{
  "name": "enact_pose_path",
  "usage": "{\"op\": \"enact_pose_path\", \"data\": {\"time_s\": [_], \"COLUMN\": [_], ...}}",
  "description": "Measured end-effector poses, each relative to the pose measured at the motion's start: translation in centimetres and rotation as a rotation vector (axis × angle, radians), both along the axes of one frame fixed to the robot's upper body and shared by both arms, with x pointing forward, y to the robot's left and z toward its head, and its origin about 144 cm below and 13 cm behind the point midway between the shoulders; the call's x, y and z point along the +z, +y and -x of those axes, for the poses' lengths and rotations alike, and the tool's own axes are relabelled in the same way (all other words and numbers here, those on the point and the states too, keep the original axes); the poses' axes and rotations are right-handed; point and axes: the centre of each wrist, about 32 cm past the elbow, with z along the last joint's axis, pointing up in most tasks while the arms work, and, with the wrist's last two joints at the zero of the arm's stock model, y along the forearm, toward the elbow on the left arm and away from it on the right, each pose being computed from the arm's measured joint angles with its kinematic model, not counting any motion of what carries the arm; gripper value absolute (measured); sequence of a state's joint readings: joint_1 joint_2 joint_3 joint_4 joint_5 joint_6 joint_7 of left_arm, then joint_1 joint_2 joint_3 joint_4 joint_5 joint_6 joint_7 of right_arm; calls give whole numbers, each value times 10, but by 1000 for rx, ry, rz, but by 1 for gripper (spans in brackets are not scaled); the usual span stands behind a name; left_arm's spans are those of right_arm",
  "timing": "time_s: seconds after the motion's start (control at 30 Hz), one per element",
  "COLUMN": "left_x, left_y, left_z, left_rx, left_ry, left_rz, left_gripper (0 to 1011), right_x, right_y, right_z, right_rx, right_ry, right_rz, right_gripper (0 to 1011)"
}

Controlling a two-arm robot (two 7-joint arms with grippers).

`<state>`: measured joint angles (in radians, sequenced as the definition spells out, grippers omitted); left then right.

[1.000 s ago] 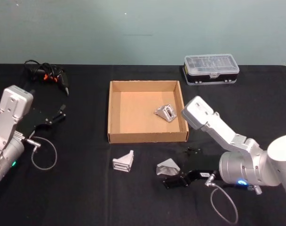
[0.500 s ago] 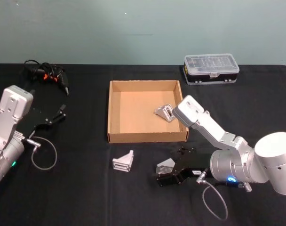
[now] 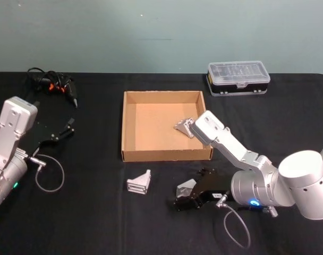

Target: Use one hand to pick up the angle iron from the table and place it into the box.

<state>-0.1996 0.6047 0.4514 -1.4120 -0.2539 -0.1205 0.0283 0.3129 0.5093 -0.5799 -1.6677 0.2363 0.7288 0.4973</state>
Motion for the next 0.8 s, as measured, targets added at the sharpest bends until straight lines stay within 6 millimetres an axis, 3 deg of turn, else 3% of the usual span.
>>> {"op": "enact_pose_path", "data": {"time_s": [0.63,0.8], "left_x": [0,0], "left_y": [0,0], "left_z": [0,0], "left_rx": [0,0], "left_ry": [0,0], "left_rz": [0,0], "left_gripper": [1011,1011], "right_x": [-3,-3], "right_y": [7,7], "right_z": [-3,-3], "right_rx": [-4,-4], "right_ry": [-18,-17], "right_rz": [10,8], "right_gripper": [1004,928]}}
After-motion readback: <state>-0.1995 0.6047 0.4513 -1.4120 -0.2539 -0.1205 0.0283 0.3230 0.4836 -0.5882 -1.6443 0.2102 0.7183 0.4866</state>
